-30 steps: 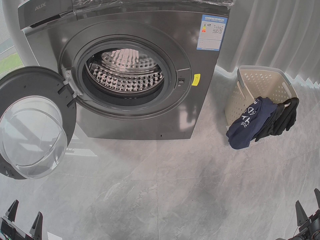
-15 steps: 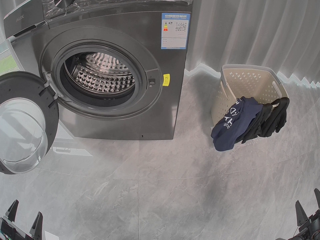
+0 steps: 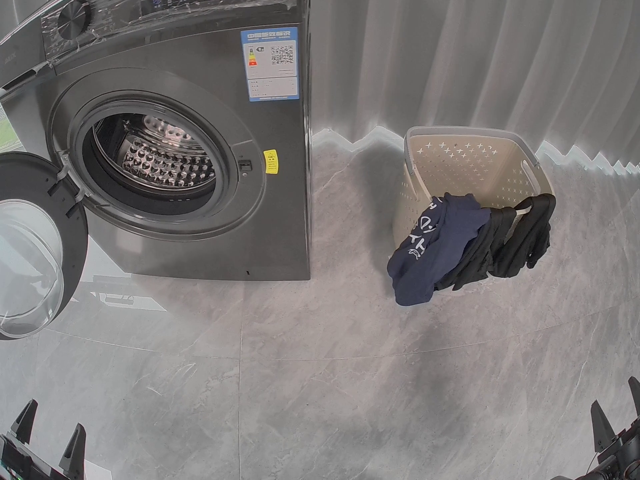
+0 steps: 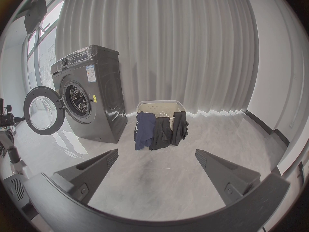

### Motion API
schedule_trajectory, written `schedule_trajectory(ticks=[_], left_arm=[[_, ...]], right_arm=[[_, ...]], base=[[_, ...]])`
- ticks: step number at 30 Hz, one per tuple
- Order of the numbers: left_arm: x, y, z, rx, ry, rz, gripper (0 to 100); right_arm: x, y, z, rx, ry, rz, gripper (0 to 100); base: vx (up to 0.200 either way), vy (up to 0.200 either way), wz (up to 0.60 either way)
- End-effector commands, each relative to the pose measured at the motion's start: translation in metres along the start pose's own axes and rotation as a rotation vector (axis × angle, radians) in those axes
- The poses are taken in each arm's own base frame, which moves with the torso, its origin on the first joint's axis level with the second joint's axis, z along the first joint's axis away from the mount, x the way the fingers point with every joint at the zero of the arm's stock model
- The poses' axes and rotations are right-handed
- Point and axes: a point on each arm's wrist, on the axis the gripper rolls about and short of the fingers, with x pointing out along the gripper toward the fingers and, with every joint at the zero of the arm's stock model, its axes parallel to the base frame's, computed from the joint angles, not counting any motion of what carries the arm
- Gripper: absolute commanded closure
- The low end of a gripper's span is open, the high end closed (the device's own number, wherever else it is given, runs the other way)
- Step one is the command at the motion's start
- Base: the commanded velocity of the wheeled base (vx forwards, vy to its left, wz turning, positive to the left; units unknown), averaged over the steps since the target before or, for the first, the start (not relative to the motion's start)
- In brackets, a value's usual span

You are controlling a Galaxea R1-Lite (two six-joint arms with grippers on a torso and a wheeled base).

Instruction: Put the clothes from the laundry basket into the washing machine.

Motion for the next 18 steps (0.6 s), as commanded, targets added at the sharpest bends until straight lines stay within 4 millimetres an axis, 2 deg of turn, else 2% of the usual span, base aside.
schedule_trajectory(ticks=[1, 4, 18], left_arm=[[0.0006, 0.0003, -0.0046, 0.001, 0.009, 0.001, 0], [0.0006, 0.0003, -0.0046, 0.002, 0.009, 0.001, 0], [0.0006, 0.0003, -0.0046, -0.001, 0.009, 0.001, 0]], right_arm=[[0.0003, 0.0000, -0.0051, 0.000, 0.004, 0.000, 0], [0.0003, 0.0000, -0.0051, 0.000, 0.004, 0.000, 0], [0.0003, 0.0000, -0.0051, 0.000, 0.004, 0.000, 0]], base=[[0.000, 0.000, 0.00], [0.000, 0.000, 0.00], [0.200, 0.000, 0.00]])
